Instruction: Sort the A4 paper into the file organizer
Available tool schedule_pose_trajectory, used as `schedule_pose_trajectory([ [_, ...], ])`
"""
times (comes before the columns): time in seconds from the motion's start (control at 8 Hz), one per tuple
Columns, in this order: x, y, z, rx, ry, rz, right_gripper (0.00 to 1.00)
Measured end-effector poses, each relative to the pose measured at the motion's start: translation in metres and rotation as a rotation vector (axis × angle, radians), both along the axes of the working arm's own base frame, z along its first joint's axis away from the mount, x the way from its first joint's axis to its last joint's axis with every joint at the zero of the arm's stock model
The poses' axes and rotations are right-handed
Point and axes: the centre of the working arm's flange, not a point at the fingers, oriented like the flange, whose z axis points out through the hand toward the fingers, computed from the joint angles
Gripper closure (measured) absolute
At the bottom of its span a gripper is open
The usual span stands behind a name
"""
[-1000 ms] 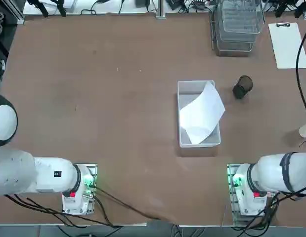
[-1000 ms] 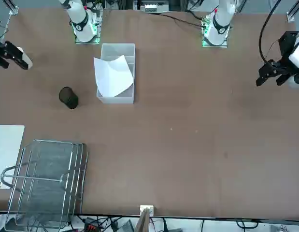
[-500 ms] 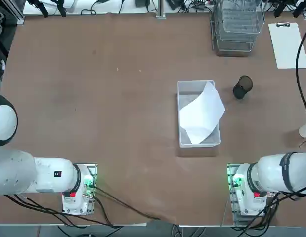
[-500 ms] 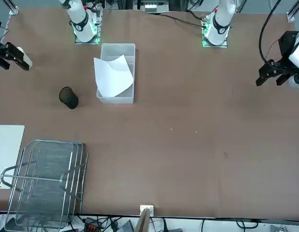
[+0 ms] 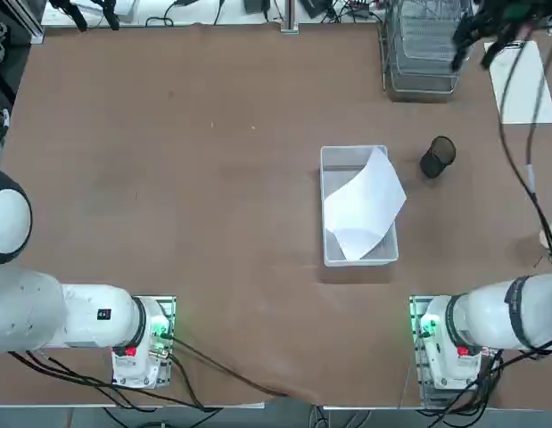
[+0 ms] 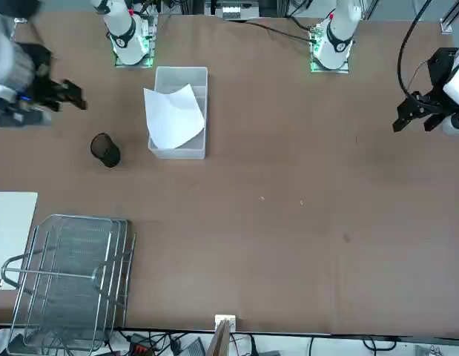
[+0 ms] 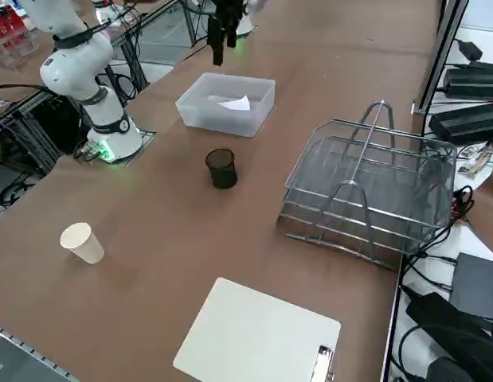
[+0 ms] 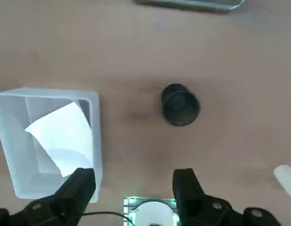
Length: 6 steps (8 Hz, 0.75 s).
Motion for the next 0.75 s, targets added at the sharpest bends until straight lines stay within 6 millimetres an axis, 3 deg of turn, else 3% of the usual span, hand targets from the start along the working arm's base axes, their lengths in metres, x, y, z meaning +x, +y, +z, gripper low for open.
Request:
schedule_pose_trajectory([
  [0.38,-0.021,0.054,-0.072,0.045,0.084,0.012,0.01],
  [0.75,-0.047,0.076,-0.131,0.085,0.159,0.007,0.03],
])
